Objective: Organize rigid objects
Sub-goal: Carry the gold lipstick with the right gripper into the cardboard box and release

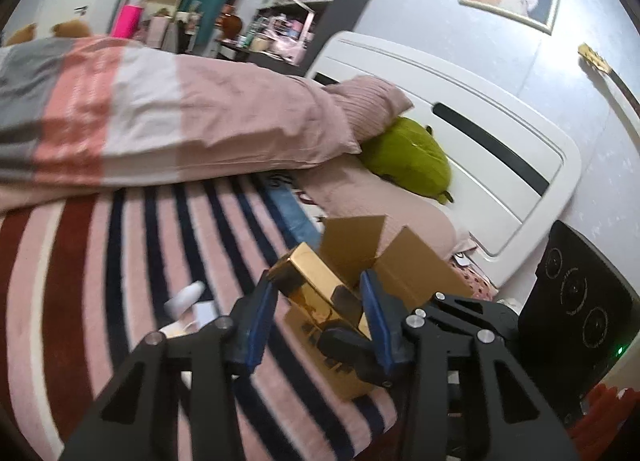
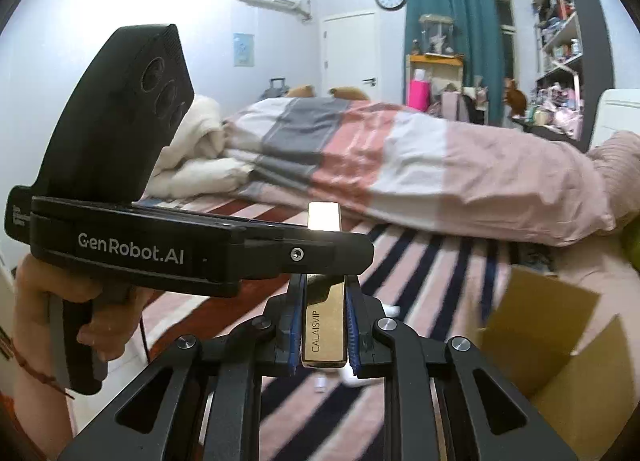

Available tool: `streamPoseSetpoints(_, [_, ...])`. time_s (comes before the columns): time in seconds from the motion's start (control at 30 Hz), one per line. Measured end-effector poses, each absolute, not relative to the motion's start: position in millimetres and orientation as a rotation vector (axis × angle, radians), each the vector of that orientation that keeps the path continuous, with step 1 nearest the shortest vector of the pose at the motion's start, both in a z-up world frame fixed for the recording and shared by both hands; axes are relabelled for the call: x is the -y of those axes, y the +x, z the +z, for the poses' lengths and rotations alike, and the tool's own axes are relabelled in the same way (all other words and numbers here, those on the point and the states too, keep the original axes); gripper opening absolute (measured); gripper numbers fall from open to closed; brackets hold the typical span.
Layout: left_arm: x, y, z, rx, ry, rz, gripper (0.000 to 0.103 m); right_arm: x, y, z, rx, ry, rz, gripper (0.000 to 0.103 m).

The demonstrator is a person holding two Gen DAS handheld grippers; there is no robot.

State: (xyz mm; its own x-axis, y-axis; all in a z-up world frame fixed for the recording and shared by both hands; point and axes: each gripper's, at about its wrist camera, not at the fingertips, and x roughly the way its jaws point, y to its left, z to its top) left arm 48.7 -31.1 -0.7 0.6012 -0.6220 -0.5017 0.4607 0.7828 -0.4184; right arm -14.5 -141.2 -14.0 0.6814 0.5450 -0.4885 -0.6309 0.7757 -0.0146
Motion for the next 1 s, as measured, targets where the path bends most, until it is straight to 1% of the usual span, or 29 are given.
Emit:
streamPoseSetpoints(0.2, [107.4,88.1,-2.6,-0.774,-0.172,-0.710,0.039,197.8,16.6,-4.5,-0.582,-0.099,0.587,0.013])
streamPoseSetpoints(0.4, [159.6,108.9,-22.9,-0.892,-0.074,-0.717,0.038,251.5,50.3,-15.2,-0.797,-0.008,0.543,0.013])
streamPoseSetpoints(0.57, [175.8,112.2,-36.9,-0.946,-0.003,-0.680,0.037,264.1,66.7,-32.9,-0.940,-0.037,0.546,0.013])
streamPoseSetpoints(0.7, [176.5,111.5,-40.5,-0.959,0.027,-0.649,0.037,265.7,75.5,-44.3,-1.015,-0.014,0.562,0.014])
streamPoseSetpoints(0.73, [175.7,111.3,-40.0,-0.959,0.029,-0.643,0.038,265.3,76.3,-47.0,-1.030,-0.010,0.557,0.014])
streamPoseSetpoints(0.77, [173.0,111.1,-39.7,-0.958,0.025,-0.641,0.045,265.1,76.7,-50.0,-1.042,-0.011,0.549,0.014])
streamPoseSetpoints(0.8, [170.5,110.4,-38.7,-0.953,0.016,-0.638,0.049,265.3,77.9,-52.2,-1.051,-0.011,0.541,0.015])
streamPoseSetpoints(0.83, [166.9,108.7,-36.2,-0.942,0.006,-0.633,0.057,265.8,78.2,-53.6,-1.063,-0.007,0.538,0.015])
streamPoseSetpoints(0.87, [162.2,106.4,-32.8,-0.927,0.000,-0.622,0.063,266.6,78.7,-53.6,-1.067,0.001,0.539,0.018])
streamPoseSetpoints(0.9, [158.3,104.4,-29.4,-0.916,-0.003,-0.614,0.064,267.2,78.1,-52.8,-1.067,0.002,0.535,0.026])
streamPoseSetpoints(0.97, [146.9,99.1,-21.2,-0.890,-0.016,-0.596,0.064,265.9,75.3,-48.5,-1.051,-0.016,0.518,0.034])
streamPoseSetpoints(1.0, [140.0,95.9,-17.6,-0.878,-0.023,-0.586,0.065,265.0,70.6,-45.4,-1.041,-0.027,0.511,0.035])
